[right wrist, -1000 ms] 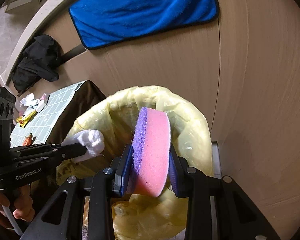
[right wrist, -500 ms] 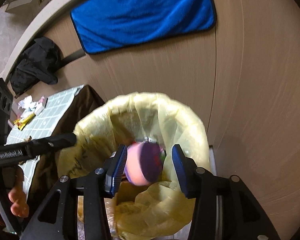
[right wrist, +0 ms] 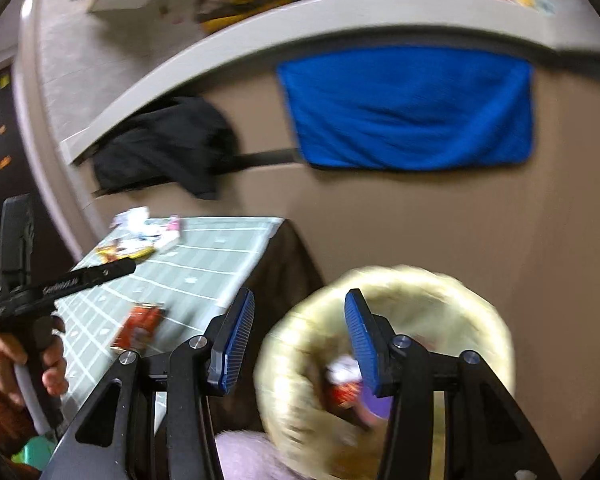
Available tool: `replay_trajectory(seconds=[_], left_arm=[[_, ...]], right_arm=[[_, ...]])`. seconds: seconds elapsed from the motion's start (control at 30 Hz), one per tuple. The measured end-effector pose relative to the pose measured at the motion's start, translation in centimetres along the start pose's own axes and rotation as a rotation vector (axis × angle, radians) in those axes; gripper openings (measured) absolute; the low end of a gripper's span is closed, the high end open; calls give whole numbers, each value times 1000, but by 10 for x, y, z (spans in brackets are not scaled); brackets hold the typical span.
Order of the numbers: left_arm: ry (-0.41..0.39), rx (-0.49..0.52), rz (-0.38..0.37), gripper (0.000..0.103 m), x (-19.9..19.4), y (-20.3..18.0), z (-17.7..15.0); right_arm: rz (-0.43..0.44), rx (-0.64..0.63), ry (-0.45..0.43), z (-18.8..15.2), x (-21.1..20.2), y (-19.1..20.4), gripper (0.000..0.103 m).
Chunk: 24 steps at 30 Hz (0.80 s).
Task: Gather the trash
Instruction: 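Move both tools back over the table toward the remaining trash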
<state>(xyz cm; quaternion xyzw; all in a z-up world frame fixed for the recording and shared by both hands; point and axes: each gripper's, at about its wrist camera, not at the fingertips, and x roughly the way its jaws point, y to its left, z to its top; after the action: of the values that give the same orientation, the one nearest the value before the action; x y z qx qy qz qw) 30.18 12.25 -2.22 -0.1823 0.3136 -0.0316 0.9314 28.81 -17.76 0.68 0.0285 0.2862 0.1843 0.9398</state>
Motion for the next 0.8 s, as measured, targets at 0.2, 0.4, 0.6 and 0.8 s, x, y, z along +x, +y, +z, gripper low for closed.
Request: replay_trajectory(seconds=[0.2, 0.4, 0.6, 0.8], left_arm=[[-103, -109, 60, 44, -16, 93, 26], [-71, -139, 77, 44, 30, 154, 71], [-2, -111, 155, 44, 106, 171, 111], [96, -146, 230, 46, 169, 200, 122]], right_arm=[[86, -99, 29, 15, 33, 65, 45], [140, -158, 84, 19, 68, 111, 45], [159, -197, 131, 14, 92, 130, 45], [162, -197, 193, 6, 110, 126, 45]])
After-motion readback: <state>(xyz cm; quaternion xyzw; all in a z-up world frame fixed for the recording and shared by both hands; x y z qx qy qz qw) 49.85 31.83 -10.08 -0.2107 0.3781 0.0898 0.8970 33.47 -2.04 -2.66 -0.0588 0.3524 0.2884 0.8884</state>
